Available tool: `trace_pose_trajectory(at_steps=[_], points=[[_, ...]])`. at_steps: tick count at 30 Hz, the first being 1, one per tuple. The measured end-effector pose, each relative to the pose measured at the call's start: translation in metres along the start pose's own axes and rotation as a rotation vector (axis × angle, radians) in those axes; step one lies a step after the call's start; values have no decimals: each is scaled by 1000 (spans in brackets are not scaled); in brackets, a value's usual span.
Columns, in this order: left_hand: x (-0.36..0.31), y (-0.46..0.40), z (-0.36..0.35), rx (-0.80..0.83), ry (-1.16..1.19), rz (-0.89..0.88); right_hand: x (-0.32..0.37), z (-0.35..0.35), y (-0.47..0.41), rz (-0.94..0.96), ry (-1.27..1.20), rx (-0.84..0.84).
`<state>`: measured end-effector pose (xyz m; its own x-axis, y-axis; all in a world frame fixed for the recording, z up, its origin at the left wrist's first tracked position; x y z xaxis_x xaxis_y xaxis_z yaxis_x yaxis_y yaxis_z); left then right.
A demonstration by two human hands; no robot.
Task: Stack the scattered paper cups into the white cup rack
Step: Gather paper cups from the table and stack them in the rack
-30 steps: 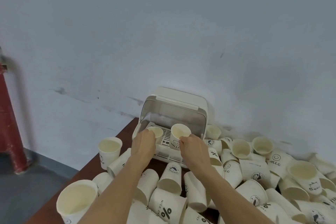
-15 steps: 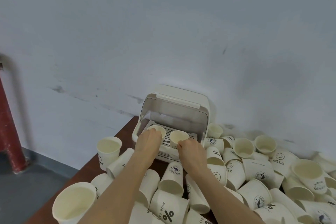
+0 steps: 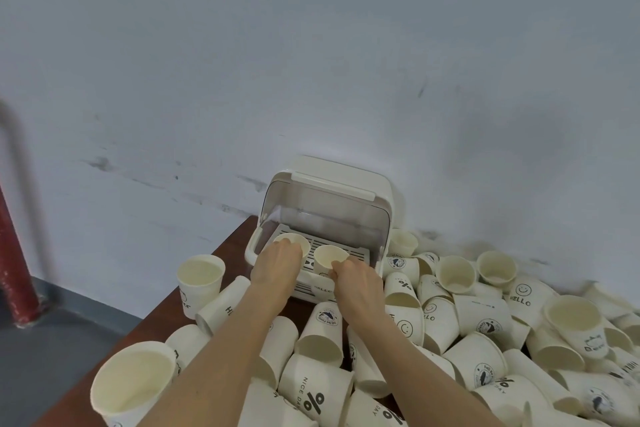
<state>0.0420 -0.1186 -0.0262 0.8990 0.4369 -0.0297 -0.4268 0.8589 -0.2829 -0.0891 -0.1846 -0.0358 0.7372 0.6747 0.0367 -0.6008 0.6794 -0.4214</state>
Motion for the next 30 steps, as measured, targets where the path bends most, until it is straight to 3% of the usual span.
trace_pose_trajectory(at_steps=[12,30], points=[[-9,3,7,-17,-76,-14,4,6,3,-1,1,32],[-17,36,45,-165,117,18,0,57,31,-38,-226,169]])
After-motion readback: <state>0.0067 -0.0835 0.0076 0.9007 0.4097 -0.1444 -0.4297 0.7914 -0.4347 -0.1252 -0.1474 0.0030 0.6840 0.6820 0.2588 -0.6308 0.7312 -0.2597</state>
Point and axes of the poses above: each hand's wrist, its own y-axis away from the middle knuckle, its own z-axis out of the back of the hand, x = y × z, the point moved 1 cm from there along -y, towards the middle knuckle, and after that the axes turned 4 degrees about -x, right-handed, at the moved point
